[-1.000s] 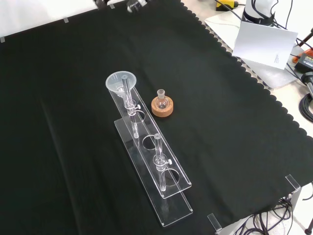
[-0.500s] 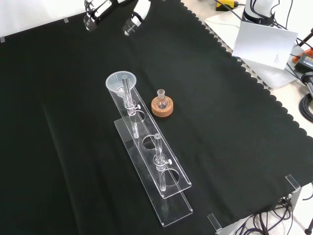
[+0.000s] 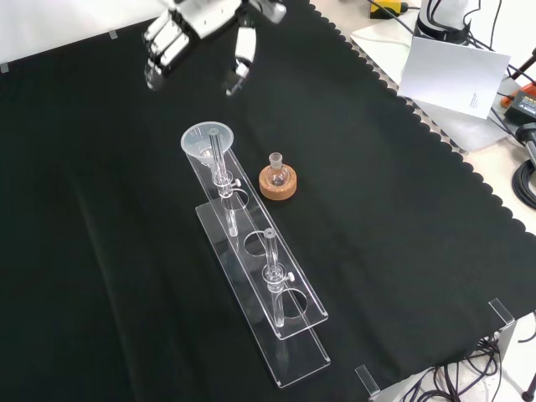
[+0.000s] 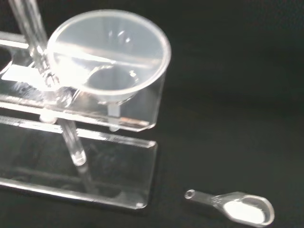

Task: Pick up the funnel from the transparent funnel stand.

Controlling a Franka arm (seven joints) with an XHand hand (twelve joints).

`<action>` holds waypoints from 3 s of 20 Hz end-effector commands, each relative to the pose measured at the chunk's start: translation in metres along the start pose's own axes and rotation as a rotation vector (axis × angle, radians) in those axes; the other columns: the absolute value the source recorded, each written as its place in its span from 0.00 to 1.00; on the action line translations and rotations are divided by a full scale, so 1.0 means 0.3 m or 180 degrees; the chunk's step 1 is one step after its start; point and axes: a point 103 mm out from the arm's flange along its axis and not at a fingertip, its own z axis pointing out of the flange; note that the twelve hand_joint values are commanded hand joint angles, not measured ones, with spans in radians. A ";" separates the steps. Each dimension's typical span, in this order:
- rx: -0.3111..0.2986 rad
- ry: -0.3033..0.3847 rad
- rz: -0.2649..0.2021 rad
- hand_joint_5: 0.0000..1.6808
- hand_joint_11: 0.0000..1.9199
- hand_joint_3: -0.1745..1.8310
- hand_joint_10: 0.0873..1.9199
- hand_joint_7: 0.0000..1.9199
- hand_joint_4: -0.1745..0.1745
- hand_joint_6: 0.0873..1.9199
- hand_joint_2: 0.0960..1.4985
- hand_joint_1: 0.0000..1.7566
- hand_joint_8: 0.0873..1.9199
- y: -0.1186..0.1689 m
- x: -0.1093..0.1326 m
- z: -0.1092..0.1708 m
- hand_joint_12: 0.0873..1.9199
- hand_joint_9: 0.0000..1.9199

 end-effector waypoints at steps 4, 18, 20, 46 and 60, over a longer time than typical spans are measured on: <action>0.0496 0.0001 -0.0146 0.04 0.04 0.31 0.43 0.00 0.45 0.00 0.42 0.32 0.20 0.108 0.071 0.129 0.80 0.02; 0.0629 -0.0084 -0.0188 0.03 0.09 0.31 0.44 0.00 0.40 0.00 0.39 0.33 0.22 0.124 0.085 0.172 0.81 0.05; 0.0677 -0.0113 -0.0187 0.03 0.09 0.31 0.44 0.00 0.39 0.00 0.39 0.33 0.21 0.134 0.090 0.193 0.81 0.04; 0.0747 -0.0404 -0.0154 0.07 0.10 0.36 0.43 0.00 0.41 0.00 0.36 0.46 0.22 0.154 0.077 0.235 0.79 0.07; 0.0605 -0.0683 -0.0115 0.22 0.13 0.43 0.29 0.13 0.39 0.00 0.35 0.48 0.33 0.166 0.094 0.216 0.77 0.32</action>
